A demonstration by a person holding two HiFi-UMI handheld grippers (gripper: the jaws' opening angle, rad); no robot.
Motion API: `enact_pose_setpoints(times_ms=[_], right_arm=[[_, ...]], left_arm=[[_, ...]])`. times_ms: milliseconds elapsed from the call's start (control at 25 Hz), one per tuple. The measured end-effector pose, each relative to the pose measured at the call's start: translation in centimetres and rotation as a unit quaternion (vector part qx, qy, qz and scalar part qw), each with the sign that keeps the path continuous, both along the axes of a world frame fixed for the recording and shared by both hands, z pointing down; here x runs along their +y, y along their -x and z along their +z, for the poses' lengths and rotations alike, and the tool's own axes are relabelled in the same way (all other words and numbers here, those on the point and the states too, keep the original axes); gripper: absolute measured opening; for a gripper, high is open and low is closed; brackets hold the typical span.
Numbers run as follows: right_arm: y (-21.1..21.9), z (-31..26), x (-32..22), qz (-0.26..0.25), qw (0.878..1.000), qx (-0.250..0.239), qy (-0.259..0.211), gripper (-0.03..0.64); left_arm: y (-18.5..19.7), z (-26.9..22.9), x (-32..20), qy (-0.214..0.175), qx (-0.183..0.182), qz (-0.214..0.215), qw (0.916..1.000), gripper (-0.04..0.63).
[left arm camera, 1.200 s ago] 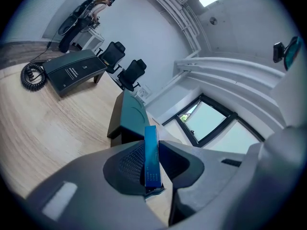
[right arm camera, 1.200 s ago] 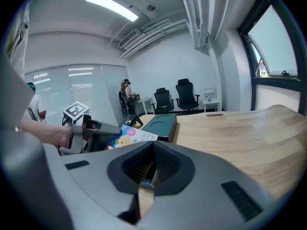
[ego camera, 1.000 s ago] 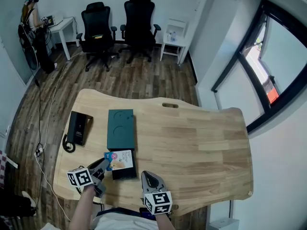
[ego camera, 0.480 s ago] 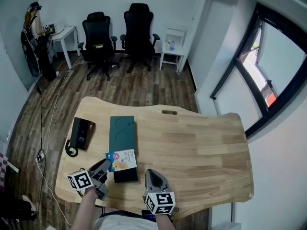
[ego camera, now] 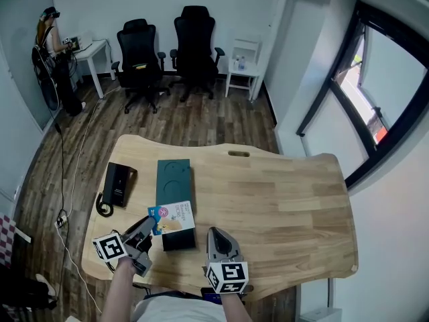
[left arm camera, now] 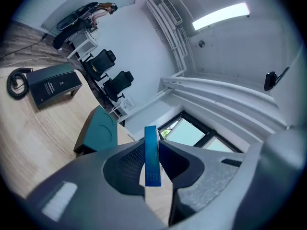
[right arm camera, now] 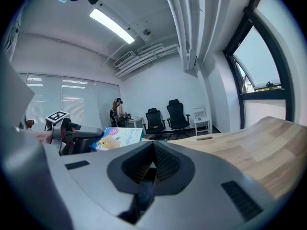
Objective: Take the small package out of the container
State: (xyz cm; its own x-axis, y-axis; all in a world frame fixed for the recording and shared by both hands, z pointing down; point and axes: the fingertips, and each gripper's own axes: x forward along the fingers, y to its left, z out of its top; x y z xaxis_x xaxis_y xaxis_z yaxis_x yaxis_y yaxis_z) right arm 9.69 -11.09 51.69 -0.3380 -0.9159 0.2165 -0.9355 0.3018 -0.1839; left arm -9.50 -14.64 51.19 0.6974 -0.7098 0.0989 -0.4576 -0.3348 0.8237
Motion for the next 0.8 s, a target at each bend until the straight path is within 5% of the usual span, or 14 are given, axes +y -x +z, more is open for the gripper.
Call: enact_pose_setpoints(times_ms=[800], right_arm=[[-0.20,0.08,-0.13,0.002,1.000,0.021,0.008,0.003]], left_arm=[[0.64,0.06,0.57,0.012,0.016,-0.001,0.9998,0.092]])
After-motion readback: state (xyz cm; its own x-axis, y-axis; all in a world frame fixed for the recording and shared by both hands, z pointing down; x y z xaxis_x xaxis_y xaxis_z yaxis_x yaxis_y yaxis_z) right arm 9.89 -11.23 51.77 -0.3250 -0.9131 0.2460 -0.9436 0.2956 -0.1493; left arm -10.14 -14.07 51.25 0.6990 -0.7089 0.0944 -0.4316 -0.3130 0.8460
